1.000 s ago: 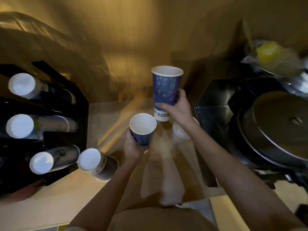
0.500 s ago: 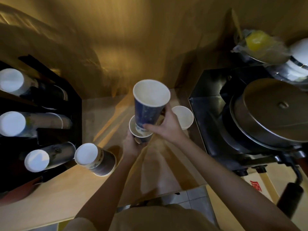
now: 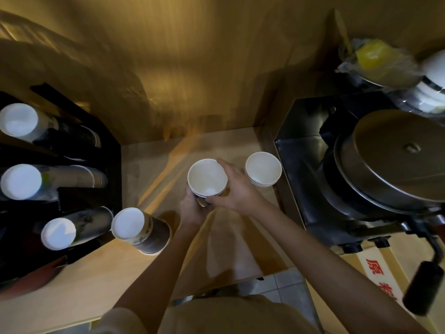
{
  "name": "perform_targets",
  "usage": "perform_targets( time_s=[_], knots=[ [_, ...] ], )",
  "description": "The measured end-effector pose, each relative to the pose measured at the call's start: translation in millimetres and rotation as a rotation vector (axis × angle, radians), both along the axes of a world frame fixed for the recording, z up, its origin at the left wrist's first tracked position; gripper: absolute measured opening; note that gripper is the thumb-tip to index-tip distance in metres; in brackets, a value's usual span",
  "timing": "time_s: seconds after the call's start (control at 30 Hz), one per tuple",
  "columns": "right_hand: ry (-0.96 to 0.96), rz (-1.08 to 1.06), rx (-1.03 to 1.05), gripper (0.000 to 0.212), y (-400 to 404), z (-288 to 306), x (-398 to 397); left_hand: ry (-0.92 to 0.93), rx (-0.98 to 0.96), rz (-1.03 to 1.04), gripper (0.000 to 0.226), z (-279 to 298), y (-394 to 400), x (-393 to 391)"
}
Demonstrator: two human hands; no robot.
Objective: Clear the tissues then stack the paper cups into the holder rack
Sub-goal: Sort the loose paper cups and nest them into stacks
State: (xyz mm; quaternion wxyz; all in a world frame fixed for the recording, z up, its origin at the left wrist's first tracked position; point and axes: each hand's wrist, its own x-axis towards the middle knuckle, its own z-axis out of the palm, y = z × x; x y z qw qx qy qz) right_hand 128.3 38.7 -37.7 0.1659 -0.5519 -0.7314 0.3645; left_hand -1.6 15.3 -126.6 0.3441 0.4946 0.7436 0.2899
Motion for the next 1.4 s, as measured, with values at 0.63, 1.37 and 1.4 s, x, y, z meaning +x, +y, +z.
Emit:
perform_targets(
  time_s=[0.63, 1.37, 1.4],
  knots=[
    [-0.177, 0.146, 0.137, 0.103, -1, 26, -28, -0.098, -0.305, -0.122, 0.062, 38, -29, -28],
    [-0.175, 0.608, 0.101, 0.070, -39, 25, -129, -0.290, -0.359, 0.419, 0.036, 12, -128, -116],
    [-0.153, 0.581, 0.095, 0.070, -37, 27, -126, -0.266, -0.303, 0.389, 0.037, 15, -126, -115]
  ],
)
